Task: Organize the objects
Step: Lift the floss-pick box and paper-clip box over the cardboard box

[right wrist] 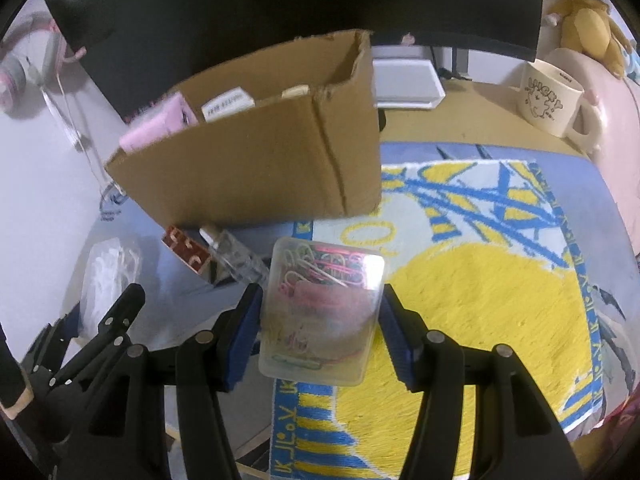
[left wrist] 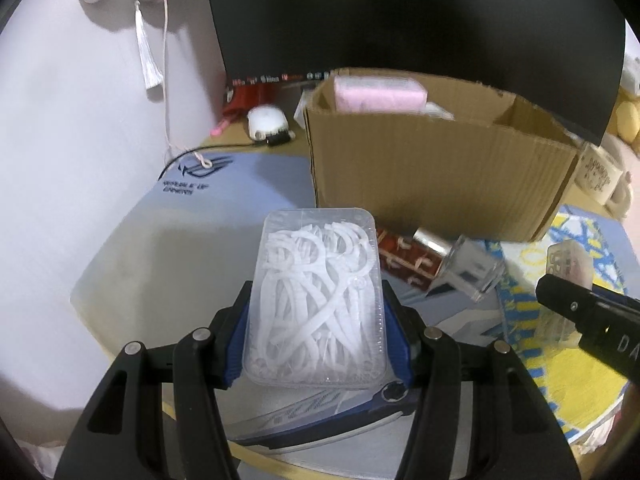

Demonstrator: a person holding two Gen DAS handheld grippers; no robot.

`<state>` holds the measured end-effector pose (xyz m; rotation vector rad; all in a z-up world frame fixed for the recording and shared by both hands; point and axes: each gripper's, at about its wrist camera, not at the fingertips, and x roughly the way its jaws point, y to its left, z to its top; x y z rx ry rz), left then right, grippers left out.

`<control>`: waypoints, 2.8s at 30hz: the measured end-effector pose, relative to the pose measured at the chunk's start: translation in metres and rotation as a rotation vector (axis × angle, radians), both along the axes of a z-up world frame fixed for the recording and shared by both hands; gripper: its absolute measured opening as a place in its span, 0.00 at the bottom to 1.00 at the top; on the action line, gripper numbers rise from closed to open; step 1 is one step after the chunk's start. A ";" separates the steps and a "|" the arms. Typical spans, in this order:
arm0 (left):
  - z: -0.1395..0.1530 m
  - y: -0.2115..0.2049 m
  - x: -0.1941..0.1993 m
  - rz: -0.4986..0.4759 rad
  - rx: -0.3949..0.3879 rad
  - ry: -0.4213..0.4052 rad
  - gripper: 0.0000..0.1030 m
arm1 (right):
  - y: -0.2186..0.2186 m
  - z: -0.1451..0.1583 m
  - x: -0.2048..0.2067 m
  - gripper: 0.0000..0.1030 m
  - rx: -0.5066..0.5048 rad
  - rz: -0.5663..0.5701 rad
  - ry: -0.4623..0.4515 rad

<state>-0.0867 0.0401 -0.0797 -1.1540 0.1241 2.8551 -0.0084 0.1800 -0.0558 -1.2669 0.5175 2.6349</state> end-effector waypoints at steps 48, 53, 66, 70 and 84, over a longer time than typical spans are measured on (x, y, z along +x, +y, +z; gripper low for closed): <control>0.111 0.066 -0.074 -0.178 0.079 0.192 0.55 | 0.071 0.106 -0.059 0.60 -0.065 -0.009 0.278; 0.102 0.076 -0.081 -0.196 0.047 0.184 0.55 | 0.076 0.099 -0.070 0.60 -0.085 -0.024 0.294; 0.080 0.098 -0.090 -0.238 0.016 0.144 0.55 | 0.086 0.082 -0.080 0.60 -0.072 -0.044 0.266; 0.082 0.098 -0.096 -0.224 0.042 0.137 0.55 | 0.084 0.079 -0.081 0.60 -0.075 -0.029 0.267; 0.076 0.094 -0.104 -0.206 0.036 0.138 0.55 | 0.070 0.077 -0.088 0.60 -0.105 0.007 0.291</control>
